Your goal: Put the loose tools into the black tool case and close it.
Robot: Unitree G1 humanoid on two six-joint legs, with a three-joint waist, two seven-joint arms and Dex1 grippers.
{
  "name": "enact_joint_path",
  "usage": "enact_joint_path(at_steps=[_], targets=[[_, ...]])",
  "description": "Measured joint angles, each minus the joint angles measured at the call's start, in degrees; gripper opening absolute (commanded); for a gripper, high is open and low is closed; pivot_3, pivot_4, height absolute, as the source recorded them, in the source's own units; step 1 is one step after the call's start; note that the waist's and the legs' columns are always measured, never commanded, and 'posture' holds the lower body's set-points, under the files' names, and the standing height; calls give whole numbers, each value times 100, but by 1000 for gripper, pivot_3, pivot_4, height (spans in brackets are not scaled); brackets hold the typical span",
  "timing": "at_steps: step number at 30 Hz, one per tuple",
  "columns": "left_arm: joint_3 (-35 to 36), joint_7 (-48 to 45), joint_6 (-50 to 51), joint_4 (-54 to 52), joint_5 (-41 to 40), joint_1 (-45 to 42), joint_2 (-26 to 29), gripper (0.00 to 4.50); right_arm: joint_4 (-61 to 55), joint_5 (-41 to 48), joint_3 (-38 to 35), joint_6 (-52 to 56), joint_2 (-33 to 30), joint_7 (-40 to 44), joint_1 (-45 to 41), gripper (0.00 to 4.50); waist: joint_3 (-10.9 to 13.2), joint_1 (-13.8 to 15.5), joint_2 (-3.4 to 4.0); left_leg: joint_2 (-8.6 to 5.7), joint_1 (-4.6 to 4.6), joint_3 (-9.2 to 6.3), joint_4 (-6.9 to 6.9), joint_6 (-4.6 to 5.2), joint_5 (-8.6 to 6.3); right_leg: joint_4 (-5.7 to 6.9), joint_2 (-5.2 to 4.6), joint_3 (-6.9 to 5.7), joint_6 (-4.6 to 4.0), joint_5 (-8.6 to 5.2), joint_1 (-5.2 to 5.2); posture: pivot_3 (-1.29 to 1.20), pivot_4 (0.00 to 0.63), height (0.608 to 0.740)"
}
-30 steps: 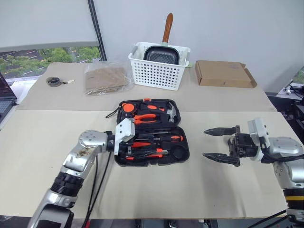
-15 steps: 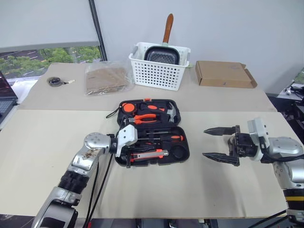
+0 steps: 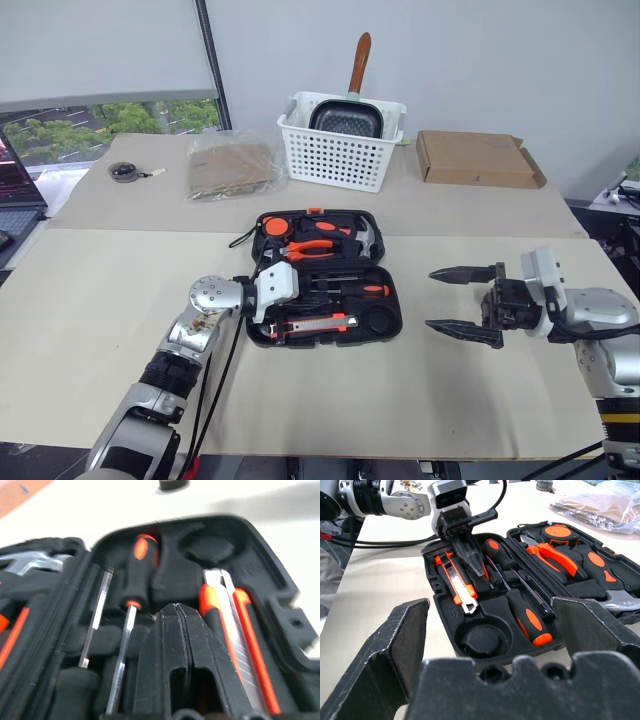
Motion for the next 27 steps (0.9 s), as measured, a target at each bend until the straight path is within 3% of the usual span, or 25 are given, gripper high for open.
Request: enact_joint_path(at_steps=[7, 27], targets=[[202, -375, 612, -716, -691, -8, 47, 31, 6, -1, 1, -1, 1, -10, 0, 4500, 0, -10, 0, -1, -9, 3, -1, 8, -5, -14, 4, -1, 0, 0, -1, 0, 150, 700], [-680, -811, 116, -156, 251, -151, 399, 31, -97, 2, -16, 9, -6, -70, 86, 4500, -8, -9, 11, -1, 3, 1, -1, 10, -6, -15, 6, -1, 2, 1, 8, 0, 150, 700]])
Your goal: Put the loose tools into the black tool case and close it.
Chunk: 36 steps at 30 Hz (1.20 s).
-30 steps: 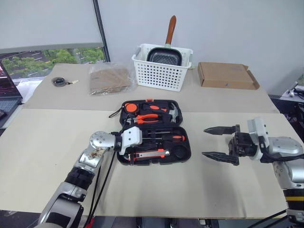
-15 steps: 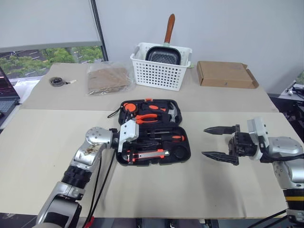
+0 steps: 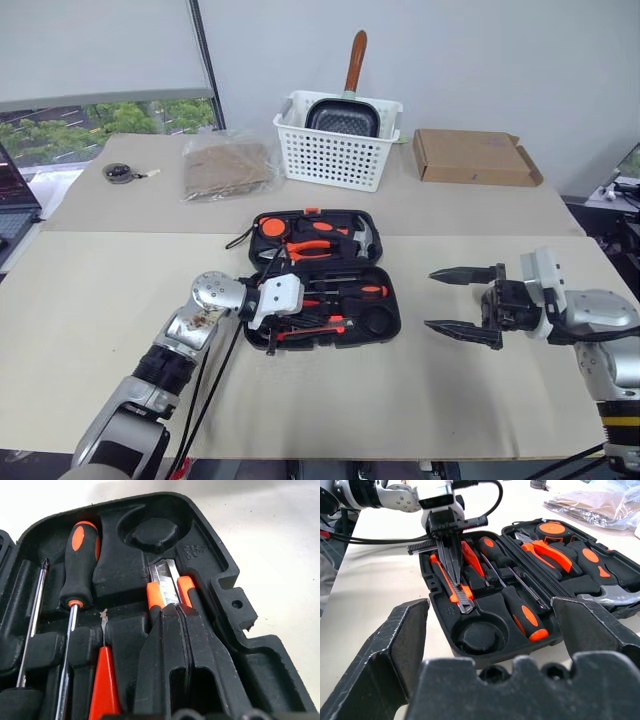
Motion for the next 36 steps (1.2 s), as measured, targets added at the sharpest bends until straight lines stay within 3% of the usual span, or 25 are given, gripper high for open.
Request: enact_joint_path(at_steps=[9, 13, 19, 20, 21, 23, 26, 29, 36], targets=[[35, 169, -244, 291, 4, -14, -117, 31, -30, -24, 0, 107, -66, -64, -1, 4500, -18, 9, 21, 0, 30, -2, 1, -1, -1, 1, -12, 1, 2, 1, 25, 0, 150, 700], [248, 230, 193, 87, -259, 105, -131, 31, 165, -199, -60, 84, -229, -131, 1, 4500, -18, 1, 20, 0, 18, -1, 2, 0, 0, 1, -13, 1, 6, 3, 13, 0, 150, 700], [951, 313, 1394, -1273, -1181, 291, 227, 2190, 1114, -746, -263, -58, -445, -656, 37, 4500, -15, -15, 16, -1, -23, 3, -4, -2, 4, -2, -1, 2, 5, 4, -21, 0, 150, 700], [1120, 398, 1686, -1678, -1391, 300, 338, 2835, 1339, -849, -305, -112, -443, -818, 28, 4500, -15, -12, 16, -2, -20, 5, -5, -2, 4, -6, -1, 2, 5, 4, -17, 0, 150, 700], [1183, 423, 1789, -1832, -1466, 300, 371, 2915, 1449, -915, -312, -141, -443, -865, 29, 4500, -15, -13, 16, -2, -21, 5, -5, -2, 4, -11, 0, 2, 6, 4, -15, 0, 150, 700], [1281, 508, 2185, -2290, -1717, 377, 497, 3712, 1655, -1164, -289, -313, -489, -968, 102, 4500, -15, -17, 17, -4, -22, 9, -5, 3, 1, -21, -1, 4, 8, 3, -14, 0, 150, 700], [1412, 578, 2792, -2805, -2125, 490, 740, 4462, 1804, -1459, -236, -311, -654, -1079, 199, 4500, -14, -19, 16, -6, -22, 9, -3, 6, -1, -20, -4, 5, 12, 4, -13, 0, 150, 700], [1511, 579, 3203, -3253, -2408, 507, 1043, 4486, 1866, -1812, -85, -230, -793, -1281, 156, 4500, -14, -47, 16, -6, -14, 4, -3, 0, 2, -18, -1, 5, 14, 6, -8, 0, 150, 700], [1515, 588, 3307, -3440, -2480, 546, 1187, 4486, 2448, -2355, 249, -36, -818, -1643, -292, 4500, -13, -128, 16, -5, -11, -1, -5, -8, 8, -10, 8, 10, 13, 6, -8, 0, 150, 700]])
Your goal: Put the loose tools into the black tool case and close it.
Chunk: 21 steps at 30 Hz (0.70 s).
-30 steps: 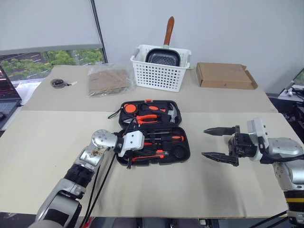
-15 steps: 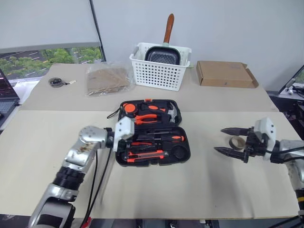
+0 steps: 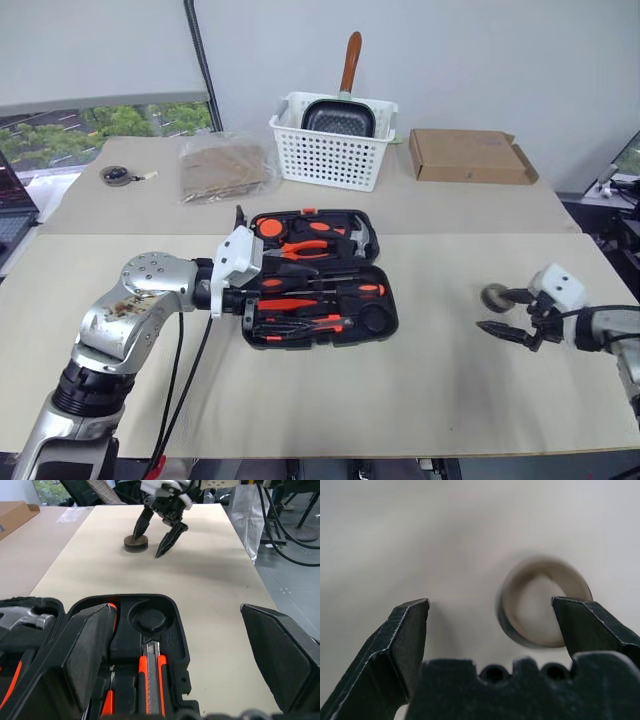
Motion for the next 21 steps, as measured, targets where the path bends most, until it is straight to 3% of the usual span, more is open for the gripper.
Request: enact_joint_path(at_steps=[1, 3, 7, 13, 21], targets=[[-1, 1, -4, 0, 1, 0, 3, 4500, 12, -11, 22, 5, 0, -3, -39, 3971, 0, -8, 0, 1, 0, 0, -1, 0, 0, 0, 2, 0, 0, 0, 0, 0, 150, 700], [-13, 14, -19, 0, 5, 0, 4, 4500, 34, -63, 125, 5, 1, -14, -132, 3557, 0, -12, 0, 0, -1, 3, -4, 0, 0, -3, 2, 3, 0, 0, 0, 0, 150, 700], [-39, 33, -21, 0, 7, 0, 9, 4500, 63, -107, 164, 5, 2, -14, -204, 2034, 0, -13, 0, 0, -4, 6, -4, -1, 0, -9, 2, 3, 0, 0, 0, 0, 150, 700], [-39, 72, -23, 0, 11, 8, 51, 4500, 118, -106, 172, 3, 24, 22, -209, 139, 0, -8, 0, -1, -3, 5, -3, 0, 0, -8, 1, 3, 0, 0, 0, 0, 150, 700], [-32, 123, -9, -47, -5, 94, 80, 4500, -155, -89, 188, 49, 24, 218, -224, 62, 0, -19, 0, 0, -2, 5, -4, -1, 0, -5, 1, 4, 0, 0, -2, 0, 150, 700]])
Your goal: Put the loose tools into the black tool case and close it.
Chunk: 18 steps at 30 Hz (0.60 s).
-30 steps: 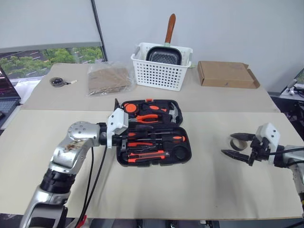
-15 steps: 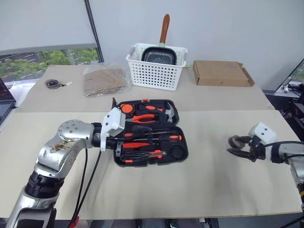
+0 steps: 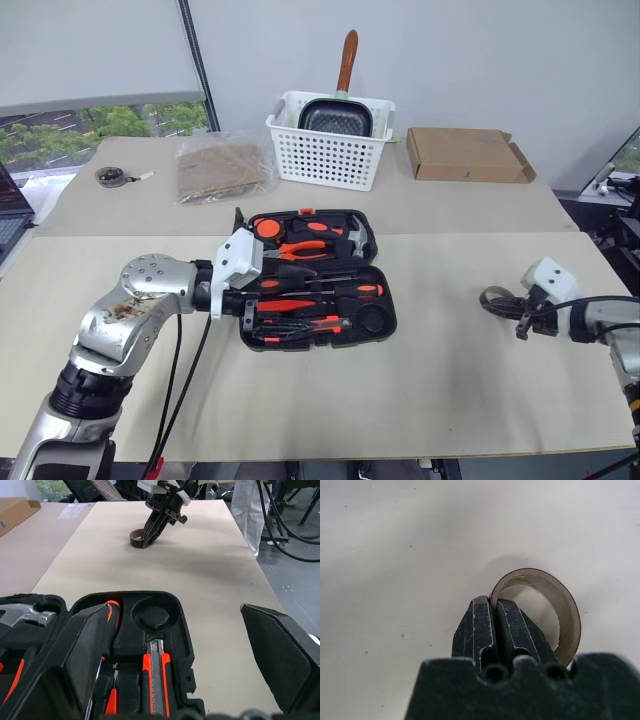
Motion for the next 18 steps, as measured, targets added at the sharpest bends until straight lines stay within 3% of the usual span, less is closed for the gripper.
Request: enact_joint_path(at_steps=[6, 11, 18], targets=[[194, 129, 115, -256, -121, 288, 145, 4500, -1655, 541, 309, 786, 162, 426, -241, 62, 0, -31, 0, 6, 6, -7, -6, -9, 5, 4, 4, -2, -1, 0, -1, 0, 150, 700], [399, 306, 159, -466, -238, 543, 198, 4500, -2893, 786, 1101, 1368, 571, 634, -526, 62, 1, 22, -2, 5, 0, -13, -5, -8, 4, 1, 2, -9, -1, -1, -2, 0, 150, 700], [622, 497, 255, -678, -329, 888, 367, 4500, -3315, 527, 1960, 1484, 850, 637, -707, 62, 2, 38, -3, 0, -10, -7, -1, 4, -4, -12, -3, -8, -2, 0, -4, 0, 150, 700]])
